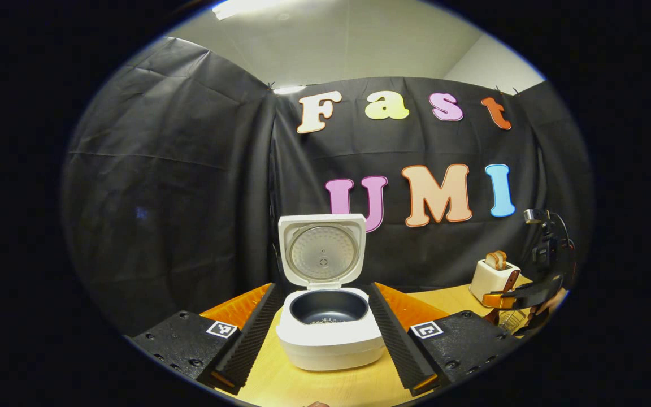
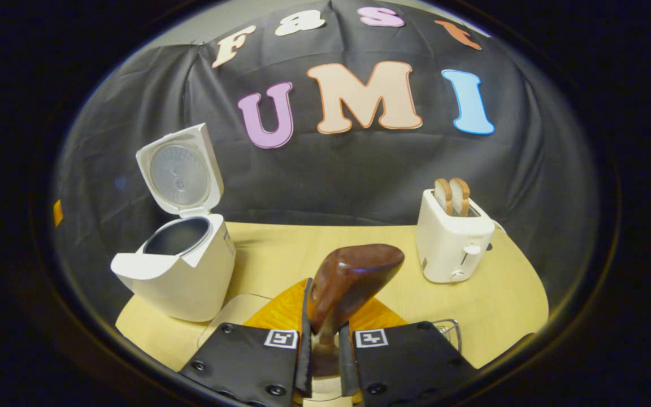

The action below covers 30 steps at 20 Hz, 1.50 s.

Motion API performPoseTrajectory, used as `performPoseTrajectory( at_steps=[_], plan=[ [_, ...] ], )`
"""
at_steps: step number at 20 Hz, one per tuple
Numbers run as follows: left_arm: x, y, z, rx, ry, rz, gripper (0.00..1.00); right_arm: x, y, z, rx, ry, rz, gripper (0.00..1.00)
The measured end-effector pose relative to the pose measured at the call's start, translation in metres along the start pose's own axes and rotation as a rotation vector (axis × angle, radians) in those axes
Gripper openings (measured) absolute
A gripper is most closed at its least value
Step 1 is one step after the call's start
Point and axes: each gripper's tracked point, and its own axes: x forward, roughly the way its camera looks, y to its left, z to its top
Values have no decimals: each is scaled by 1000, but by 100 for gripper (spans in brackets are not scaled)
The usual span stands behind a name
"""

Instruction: Close the left gripper, press the button to open the rice cooker; take a wooden spoon from the chopstick holder with the right hand, scoop a spoonful of rice and pour it into the rice cooker, then put the wooden spoon back into the chopstick holder.

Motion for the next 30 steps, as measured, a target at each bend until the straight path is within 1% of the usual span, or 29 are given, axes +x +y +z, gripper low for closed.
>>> performPoseTrajectory(
  at_steps=[5, 6, 9, 11, 13, 14, 18, 21, 25, 28, 29, 30],
  plan=[
    [-7, 16, -1, 14, 4, 26, 95, 15, 3, -20, -72, 12, -58, 22],
    [-8, 18, -1, 17, 4, 28, 95, 18, 4, -22, -91, 9, -69, 23],
    [-9, 25, -1, 24, 7, 38, 96, 23, 8, -29, -167, 2, -103, 23],
    [-10, 29, -3, 25, 7, 41, 95, 28, 17, -35, -210, -2, -106, 22],
    [-9, 33, -4, 29, 12, 45, 93, 31, 29, -38, -218, -7, -94, 23],
    [-8, 35, -4, 32, 13, 48, 95, 31, 37, -40, -208, -2, -83, 24],
    [-10, 43, -6, 26, 12, 57, 93, 33, 54, -50, -160, 26, -46, 23],
    [-10, 49, -8, 22, 13, 63, 94, 32, 68, -57, -118, 48, -21, 22],
    [-8, 53, -11, 14, 15, 68, 94, 31, 82, -63, -1, 89, 22, 22],
    [-9, 53, -13, 11, 15, 65, 95, 33, 79, -64, 109, 117, 41, 24],
    [-8, 54, -13, 10, 15, 65, 93, 33, 78, -65, 152, 129, 49, 22],
    [-7, 54, -14, 5, 17, 66, 94, 33, 77, -65, 194, 140, 57, 23]
  ],
)
